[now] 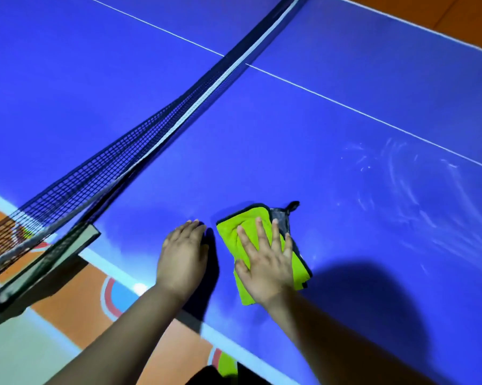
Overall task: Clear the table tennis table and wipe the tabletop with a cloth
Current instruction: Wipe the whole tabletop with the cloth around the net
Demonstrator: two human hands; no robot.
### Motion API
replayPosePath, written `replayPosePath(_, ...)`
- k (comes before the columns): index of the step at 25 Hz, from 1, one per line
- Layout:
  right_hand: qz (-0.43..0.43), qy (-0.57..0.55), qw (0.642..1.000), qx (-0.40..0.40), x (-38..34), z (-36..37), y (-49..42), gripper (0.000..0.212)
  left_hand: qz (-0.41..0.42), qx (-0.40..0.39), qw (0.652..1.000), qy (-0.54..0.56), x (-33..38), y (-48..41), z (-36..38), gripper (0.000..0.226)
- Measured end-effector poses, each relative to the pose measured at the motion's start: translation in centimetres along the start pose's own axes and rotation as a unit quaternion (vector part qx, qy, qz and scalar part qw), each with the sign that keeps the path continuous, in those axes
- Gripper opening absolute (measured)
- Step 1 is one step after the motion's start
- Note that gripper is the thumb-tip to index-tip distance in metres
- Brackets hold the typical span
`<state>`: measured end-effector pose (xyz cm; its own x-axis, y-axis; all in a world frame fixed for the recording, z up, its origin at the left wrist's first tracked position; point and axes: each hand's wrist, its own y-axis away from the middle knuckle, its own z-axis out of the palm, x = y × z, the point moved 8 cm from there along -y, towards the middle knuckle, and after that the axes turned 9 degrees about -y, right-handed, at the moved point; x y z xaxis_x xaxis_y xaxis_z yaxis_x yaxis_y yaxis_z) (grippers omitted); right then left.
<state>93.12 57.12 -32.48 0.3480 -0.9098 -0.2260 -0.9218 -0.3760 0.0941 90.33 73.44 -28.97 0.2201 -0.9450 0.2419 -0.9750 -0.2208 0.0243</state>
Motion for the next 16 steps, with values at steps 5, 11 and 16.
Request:
replayPosePath(5,-0.05,-0.016,0.998,-0.04,-4.4,1.9,7.9,0.069,-0.059,0.01,0.998,0.02,-2.7,5.5,-0.7,0.038)
replayPosePath(11,-0.069,-0.014,0.996,-0.059,-3.8,2.3,14.3,0.07,-0.046,-0.024,0.997,0.064,0.8,7.2,1.1,0.043)
replayPosePath(16,0.012,-0.037,0.999,-0.028,1.0,0.9,10.0,0.07,-0.038,-0.019,0.995,0.086,3.6,5.3,2.0,0.049)
